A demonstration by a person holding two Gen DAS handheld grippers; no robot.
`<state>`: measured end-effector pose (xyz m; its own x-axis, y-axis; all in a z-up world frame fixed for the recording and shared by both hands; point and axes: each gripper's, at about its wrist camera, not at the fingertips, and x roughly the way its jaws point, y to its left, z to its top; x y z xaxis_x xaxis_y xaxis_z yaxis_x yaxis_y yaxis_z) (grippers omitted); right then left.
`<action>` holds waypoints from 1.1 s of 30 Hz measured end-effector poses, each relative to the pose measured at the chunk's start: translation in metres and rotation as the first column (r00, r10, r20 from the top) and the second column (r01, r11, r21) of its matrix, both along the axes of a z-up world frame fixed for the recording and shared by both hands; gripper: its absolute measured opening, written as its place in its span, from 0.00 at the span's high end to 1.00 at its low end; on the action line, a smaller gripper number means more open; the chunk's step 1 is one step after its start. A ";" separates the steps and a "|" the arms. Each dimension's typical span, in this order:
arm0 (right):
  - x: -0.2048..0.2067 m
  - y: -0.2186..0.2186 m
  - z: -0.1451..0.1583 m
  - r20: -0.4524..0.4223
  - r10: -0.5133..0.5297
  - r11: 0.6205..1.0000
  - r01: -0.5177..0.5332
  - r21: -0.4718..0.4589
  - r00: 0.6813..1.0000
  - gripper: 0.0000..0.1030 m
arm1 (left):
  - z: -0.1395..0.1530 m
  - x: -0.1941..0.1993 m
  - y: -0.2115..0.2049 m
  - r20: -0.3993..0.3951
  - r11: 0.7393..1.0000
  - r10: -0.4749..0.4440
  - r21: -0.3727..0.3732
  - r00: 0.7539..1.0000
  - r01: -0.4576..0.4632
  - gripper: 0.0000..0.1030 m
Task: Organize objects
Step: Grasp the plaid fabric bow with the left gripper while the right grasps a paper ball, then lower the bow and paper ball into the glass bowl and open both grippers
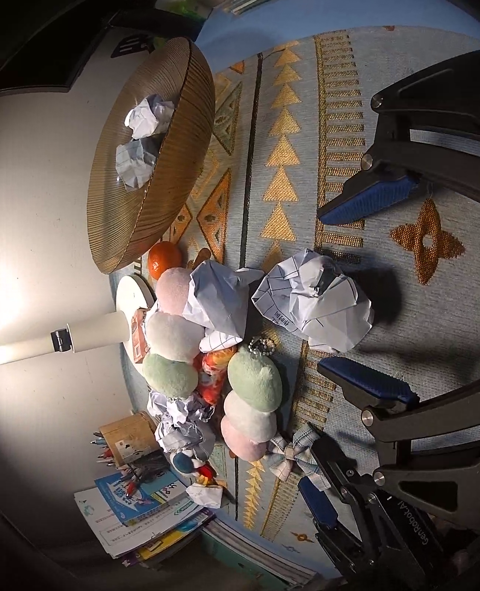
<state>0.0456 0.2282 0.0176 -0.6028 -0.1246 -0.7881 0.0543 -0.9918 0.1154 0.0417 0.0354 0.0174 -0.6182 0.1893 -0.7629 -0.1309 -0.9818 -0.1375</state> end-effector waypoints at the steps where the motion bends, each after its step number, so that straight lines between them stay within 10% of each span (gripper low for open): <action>1: 0.000 -0.002 -0.001 0.002 0.006 1.000 -0.006 0.005 1.000 0.37 | 0.000 0.000 0.000 -0.002 1.000 -0.003 0.008 1.000 0.003 0.67; 7: 0.004 -0.010 0.004 -0.022 0.045 0.999 -0.045 0.016 0.999 0.65 | 0.005 0.009 -0.002 -0.022 1.000 -0.009 0.027 1.000 0.010 0.83; 19: 0.036 0.004 0.069 -0.176 0.033 0.999 -0.036 -0.015 0.984 0.65 | 0.073 0.029 0.014 -0.166 0.994 -0.066 0.080 0.984 0.080 0.84; 26: 0.027 0.072 0.130 -0.319 -0.122 0.992 0.125 -0.009 0.940 0.64 | 0.120 -0.020 0.076 -0.254 0.971 -0.188 0.095 0.949 0.218 0.83; 33: -0.015 0.132 0.133 -0.280 -0.248 0.969 0.237 -0.072 0.928 0.64 | 0.117 -0.076 0.143 -0.228 0.945 -0.278 0.109 0.933 0.308 0.83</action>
<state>0.0303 0.3607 0.1505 -0.8163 0.0280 -0.5770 -0.1514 -0.9743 0.1668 -0.0345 0.1786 0.1341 -0.6599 0.4819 -0.5765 -0.4503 -0.8678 -0.2099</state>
